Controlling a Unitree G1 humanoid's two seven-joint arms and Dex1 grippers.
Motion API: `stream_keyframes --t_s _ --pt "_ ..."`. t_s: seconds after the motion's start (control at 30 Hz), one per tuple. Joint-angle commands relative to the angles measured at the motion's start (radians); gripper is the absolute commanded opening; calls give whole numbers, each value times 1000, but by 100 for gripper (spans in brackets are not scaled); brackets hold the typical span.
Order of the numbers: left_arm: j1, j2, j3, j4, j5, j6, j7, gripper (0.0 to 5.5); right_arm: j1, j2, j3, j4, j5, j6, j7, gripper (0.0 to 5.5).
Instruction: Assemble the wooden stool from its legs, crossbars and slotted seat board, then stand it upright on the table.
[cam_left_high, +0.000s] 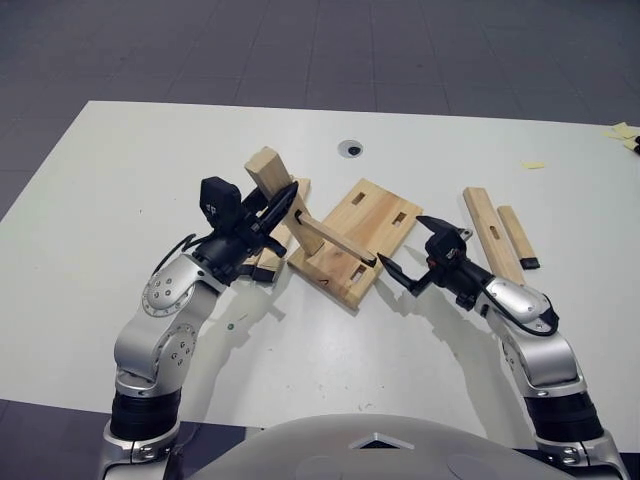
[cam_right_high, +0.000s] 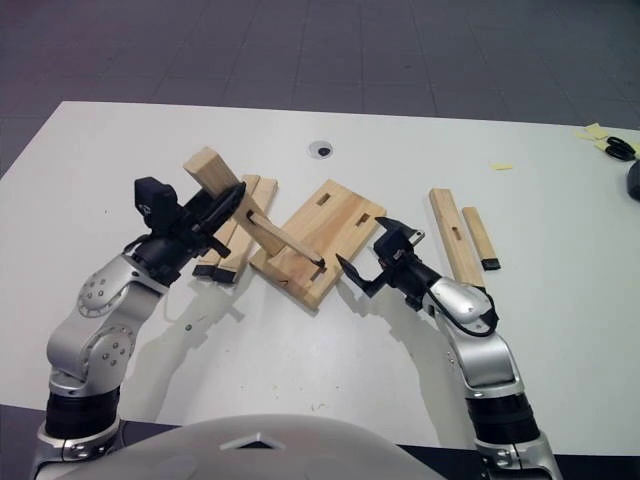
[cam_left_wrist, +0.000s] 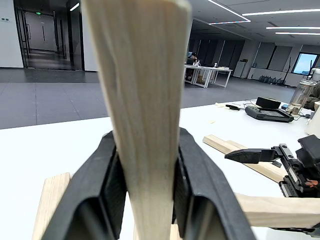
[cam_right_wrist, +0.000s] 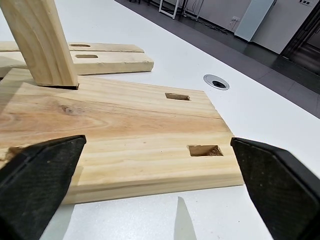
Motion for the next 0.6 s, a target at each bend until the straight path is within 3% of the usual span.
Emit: stream_keyframes --t_s 0.03,0.5,0.6 --pt "17 0 -83 94 64 115 35 105 -15 0 -7 1 -3 1 -5 540" --pt "-74 -18 -26 111 6 98 51 105 -33 16 -4 25 -13 -9 -25 540" --pt "-103 -39 -7 92 -14 78 54 171 -34 17 -8 30 -10 -7 -22 540"
